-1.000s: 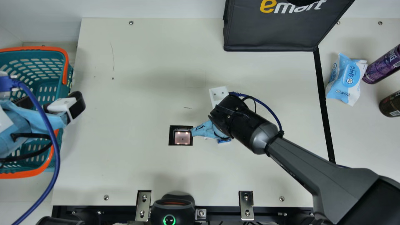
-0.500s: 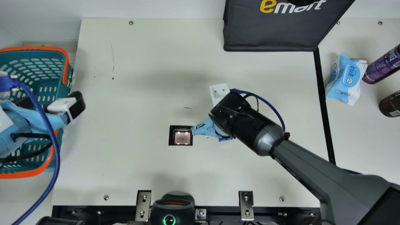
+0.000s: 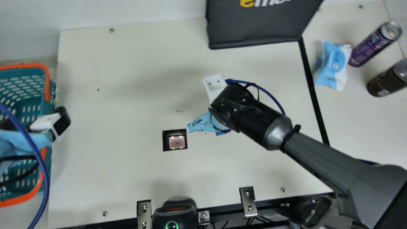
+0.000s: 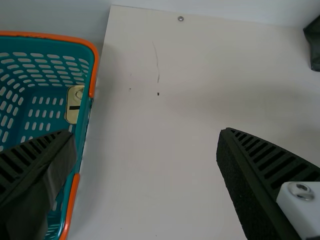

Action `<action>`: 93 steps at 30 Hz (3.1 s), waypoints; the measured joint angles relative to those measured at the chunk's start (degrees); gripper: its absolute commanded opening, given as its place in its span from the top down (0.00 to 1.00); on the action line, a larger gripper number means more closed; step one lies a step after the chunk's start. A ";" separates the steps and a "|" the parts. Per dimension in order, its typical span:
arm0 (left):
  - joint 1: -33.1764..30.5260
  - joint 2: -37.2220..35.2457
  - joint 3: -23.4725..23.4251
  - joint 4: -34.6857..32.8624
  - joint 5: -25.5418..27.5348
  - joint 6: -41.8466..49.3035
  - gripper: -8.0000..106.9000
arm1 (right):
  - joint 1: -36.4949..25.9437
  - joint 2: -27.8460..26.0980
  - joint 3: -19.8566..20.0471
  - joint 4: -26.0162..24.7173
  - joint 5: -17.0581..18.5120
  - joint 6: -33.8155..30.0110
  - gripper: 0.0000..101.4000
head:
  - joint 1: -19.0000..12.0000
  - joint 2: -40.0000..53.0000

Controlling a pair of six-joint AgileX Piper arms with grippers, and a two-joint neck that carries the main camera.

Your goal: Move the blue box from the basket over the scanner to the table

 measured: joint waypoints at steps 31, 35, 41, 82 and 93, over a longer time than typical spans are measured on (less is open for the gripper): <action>0.00 0.00 0.00 0.00 0.00 0.00 0.15 | -48.76 -18.07 14.84 2.99 -0.80 -28.42 1.00 | -0.09 -9.14; 0.00 0.00 0.00 0.00 0.00 0.00 0.15 | -55.05 -16.92 14.79 2.86 -1.88 -32.60 1.00 | -0.09 -9.14; 0.00 0.00 0.00 0.00 0.00 0.00 0.15 | -62.87 -14.34 14.01 1.89 -3.91 -37.34 1.00 | 0.00 -9.14; 0.00 0.00 0.00 0.00 0.00 0.00 0.15 | -65.08 6.78 5.20 -3.66 -9.75 -22.55 0.64 | 0.00 -9.14; 0.00 0.00 0.00 0.00 0.00 0.00 0.15 | -64.71 6.81 4.91 -4.22 -10.00 -20.98 0.28 | 0.00 -9.14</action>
